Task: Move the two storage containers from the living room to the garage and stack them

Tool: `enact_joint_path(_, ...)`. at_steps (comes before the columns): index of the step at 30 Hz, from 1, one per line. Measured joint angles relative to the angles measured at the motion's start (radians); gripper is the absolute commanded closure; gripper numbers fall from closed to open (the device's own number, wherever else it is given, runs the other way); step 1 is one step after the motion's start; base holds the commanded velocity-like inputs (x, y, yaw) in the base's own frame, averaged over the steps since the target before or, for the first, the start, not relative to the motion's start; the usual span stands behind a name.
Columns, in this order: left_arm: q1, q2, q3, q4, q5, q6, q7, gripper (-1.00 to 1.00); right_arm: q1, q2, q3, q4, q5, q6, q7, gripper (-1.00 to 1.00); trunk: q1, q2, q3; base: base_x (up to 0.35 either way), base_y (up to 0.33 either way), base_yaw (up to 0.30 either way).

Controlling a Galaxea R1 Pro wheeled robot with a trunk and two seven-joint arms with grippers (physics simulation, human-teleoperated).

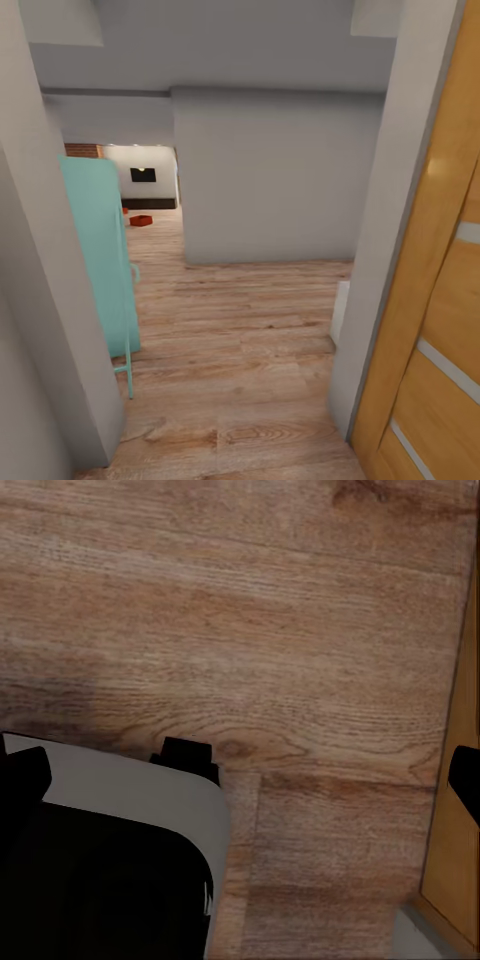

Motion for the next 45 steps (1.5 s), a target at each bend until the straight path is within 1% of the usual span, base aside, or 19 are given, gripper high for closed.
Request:
enact_joint_path(18, 0.0, 0.0, 0.002, 0.0, 0.001, 0.0, 0.0, -1.0, 0.0, -0.002, 0.0, 0.0, -0.003, 0.0, -0.009, -1.0, 0.0, 0.0, 0.0, 0.326, 0.0, 0.0)
enact_joint_path(31, 0.0, 0.0, 0.002, 0.0, 0.0, -0.003, 0.0, -1.0, 0.0, 0.003, 0.0, 0.0, 0.0, 0.0, -0.01, -1.0, 0.0, 0.0, 0.0, 0.326, 0.0, 0.0)
enact_joint_path(45, 0.0, 0.0, 0.002, 0.0, 0.002, 0.001, 0.0, -1.0, 0.0, -0.002, 0.0, 0.0, 0.002, 0.0, -0.009, -1.0, 0.0, 0.0, 0.0, 0.326, 0.0, 0.0)
